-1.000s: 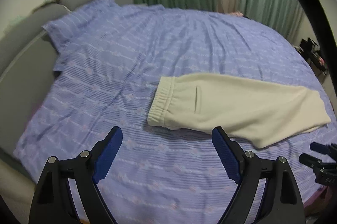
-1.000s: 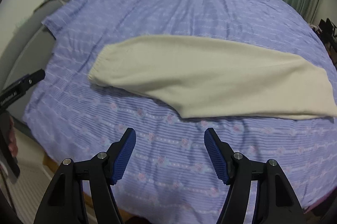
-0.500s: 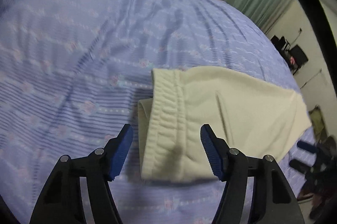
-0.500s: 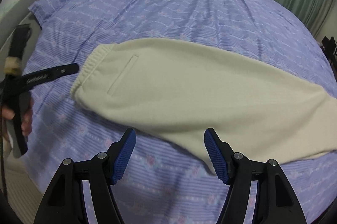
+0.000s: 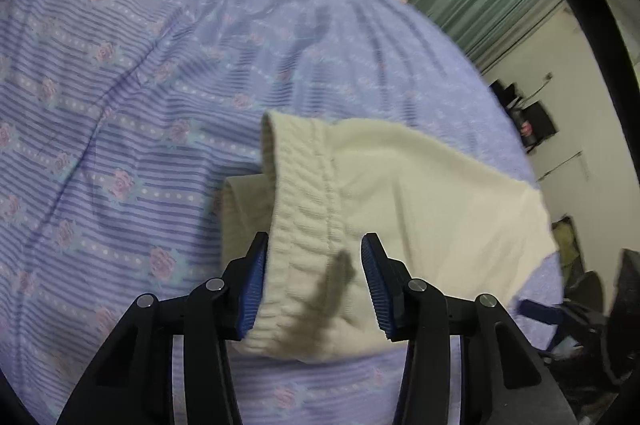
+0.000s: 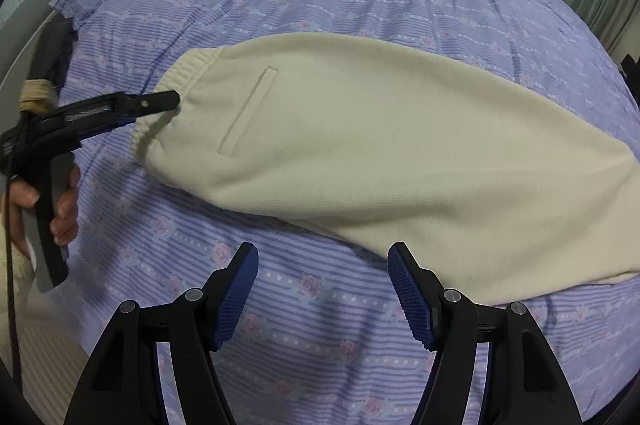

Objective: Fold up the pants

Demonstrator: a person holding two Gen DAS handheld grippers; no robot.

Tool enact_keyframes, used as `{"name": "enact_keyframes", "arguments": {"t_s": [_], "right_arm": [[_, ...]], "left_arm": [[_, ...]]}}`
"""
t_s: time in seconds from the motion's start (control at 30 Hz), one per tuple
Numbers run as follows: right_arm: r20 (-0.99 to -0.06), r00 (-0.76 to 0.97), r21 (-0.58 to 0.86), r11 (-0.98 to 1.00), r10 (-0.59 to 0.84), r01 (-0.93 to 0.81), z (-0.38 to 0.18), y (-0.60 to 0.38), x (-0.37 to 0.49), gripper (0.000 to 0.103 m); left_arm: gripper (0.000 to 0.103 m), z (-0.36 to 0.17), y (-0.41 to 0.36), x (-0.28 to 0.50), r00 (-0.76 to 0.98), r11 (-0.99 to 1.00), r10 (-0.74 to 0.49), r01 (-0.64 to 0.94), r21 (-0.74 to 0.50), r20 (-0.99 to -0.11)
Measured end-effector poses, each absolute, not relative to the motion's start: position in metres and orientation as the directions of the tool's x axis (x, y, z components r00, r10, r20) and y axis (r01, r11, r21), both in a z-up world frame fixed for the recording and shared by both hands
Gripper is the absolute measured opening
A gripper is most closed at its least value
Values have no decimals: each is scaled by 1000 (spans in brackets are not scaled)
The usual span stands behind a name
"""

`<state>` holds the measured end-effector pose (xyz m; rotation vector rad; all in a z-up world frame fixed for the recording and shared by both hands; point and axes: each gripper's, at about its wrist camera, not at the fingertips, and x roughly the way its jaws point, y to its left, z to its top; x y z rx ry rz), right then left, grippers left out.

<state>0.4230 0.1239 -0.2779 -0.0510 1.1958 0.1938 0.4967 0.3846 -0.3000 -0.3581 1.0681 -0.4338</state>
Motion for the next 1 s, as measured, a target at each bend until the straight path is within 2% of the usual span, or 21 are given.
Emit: {"name": "enact_keyframes", "arguments": {"t_s": [0.13,0.27,0.33,0.37,0.4,0.5,0.57,0.67,0.73,0.77,0.83,0.9,0.97,1.0], "right_arm": [[-931,346,60,983,119,-175,-281,128,423,67],[-934,338,60,984,113,-165,-284,132,426,67],[-931,345,67,983,123,-172,-282,135,427,67],[-929,348,69,982,127,-176,-281,136,427,67],[-926,350,77,979,139,-187,-277,138,426,67],[-912,370,105,973,178,-207,-267,141,421,67],[-905,376,121,968,198,-219,-264,144,418,67],[-906,368,131,966,207,-221,-266,146,415,67],[-914,370,93,975,163,-201,-271,144,415,67],[-917,373,72,979,140,-189,-273,142,416,67],[-918,380,53,983,118,-177,-276,138,417,67],[-910,401,50,987,108,-152,-276,127,416,67],[-898,424,66,989,117,-134,-273,114,412,67],[-894,431,74,989,123,-128,-273,108,409,67]], "left_arm": [[47,-318,387,506,360,865,-499,144,-481,-788],[49,-351,386,520,267,864,-495,46,-502,-827],[37,-347,390,517,277,862,-488,5,-506,-828],[5,-338,391,514,295,884,-446,-2,-468,-845],[6,-325,395,510,319,905,-405,5,-426,-857],[6,-294,404,493,361,908,-401,33,-418,-842],[6,-295,404,487,348,926,-365,36,-376,-864],[8,-324,412,490,310,925,-353,-29,-380,-883],[15,-341,409,503,288,929,-341,-47,-368,-895],[22,-343,403,509,294,952,-284,-29,-305,-913],[41,-336,394,515,314,980,-187,-4,-198,-931],[68,-304,396,503,417,994,-42,-73,-80,-908],[80,-270,398,479,518,991,3,-116,-66,-855],[80,-259,395,466,548,992,-6,-104,-75,-836]]}}
